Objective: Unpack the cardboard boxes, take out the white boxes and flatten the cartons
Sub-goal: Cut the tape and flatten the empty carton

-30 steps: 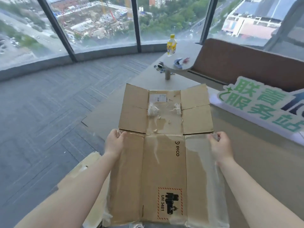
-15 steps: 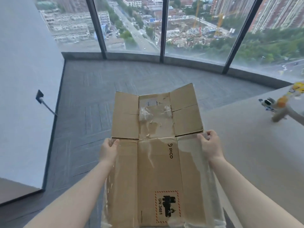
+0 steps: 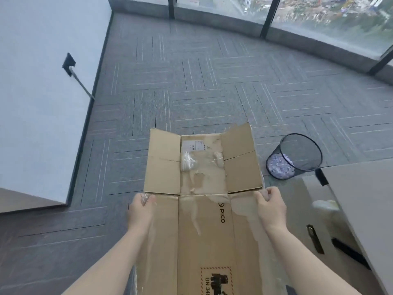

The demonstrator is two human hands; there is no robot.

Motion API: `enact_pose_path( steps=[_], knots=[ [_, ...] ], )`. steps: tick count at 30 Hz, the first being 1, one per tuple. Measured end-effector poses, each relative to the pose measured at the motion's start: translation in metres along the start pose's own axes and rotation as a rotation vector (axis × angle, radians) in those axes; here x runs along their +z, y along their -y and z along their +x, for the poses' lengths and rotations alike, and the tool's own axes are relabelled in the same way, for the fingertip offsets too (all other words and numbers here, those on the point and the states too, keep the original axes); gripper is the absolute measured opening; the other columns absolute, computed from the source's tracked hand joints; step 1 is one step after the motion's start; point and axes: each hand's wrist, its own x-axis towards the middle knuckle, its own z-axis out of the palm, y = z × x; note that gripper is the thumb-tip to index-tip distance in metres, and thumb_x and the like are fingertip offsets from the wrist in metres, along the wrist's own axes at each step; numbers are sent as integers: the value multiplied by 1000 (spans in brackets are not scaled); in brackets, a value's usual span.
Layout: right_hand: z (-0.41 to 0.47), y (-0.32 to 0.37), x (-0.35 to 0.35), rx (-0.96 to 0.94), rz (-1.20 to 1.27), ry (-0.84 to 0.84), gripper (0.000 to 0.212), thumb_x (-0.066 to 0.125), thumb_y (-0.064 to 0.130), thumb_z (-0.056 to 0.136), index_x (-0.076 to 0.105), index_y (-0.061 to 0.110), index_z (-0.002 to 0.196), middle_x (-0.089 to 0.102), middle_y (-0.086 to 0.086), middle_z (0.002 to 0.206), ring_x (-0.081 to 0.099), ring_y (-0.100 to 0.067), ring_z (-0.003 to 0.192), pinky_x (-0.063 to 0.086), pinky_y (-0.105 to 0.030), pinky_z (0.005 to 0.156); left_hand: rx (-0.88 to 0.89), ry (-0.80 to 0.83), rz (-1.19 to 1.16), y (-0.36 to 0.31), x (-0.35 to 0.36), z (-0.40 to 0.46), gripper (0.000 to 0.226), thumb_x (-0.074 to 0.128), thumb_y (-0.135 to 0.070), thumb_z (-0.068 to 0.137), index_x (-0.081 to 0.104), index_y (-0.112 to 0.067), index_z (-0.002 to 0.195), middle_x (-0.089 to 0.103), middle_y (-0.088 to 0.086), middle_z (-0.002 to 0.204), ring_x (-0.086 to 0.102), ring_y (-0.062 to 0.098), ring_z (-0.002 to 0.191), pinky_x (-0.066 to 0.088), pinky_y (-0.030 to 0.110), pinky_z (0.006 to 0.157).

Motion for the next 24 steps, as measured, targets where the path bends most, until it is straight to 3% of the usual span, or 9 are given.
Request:
enact_pose_path(
  steps=[4,10,19,24],
  knots=[
    [49,-76,76,38,-40,11,29,61,20,92,38,19,74,46,4,67,43,-18,63,35,-33,59,-38,-7,19,75,59,57,22,55,-26,98,53,-10,82,61,4,76,51,23,70,37,33,63],
    [123,-203,172,31,-90,36,21,61,22,93,45,11,84,49,1,72,45,-23,68,36,-30,59,-57,-10,14,191,155,136,19,56,-29,97,56,-12,88,69,9,86,59,28,79,40,32,65],
    [224,-352,278,50,-180,101,23,63,23,92,50,4,91,54,-4,77,48,-27,75,34,-28,58,-59,12,8,328,277,229,21,57,-28,97,55,-10,87,66,10,85,58,27,78,42,34,68],
    [261,-410,306,106,-205,153,29,63,31,93,47,7,88,54,-3,76,50,-26,74,35,-37,63,-86,-30,21,374,311,259,27,59,-28,96,45,-18,76,54,1,73,48,25,72,35,36,67]
  ],
)
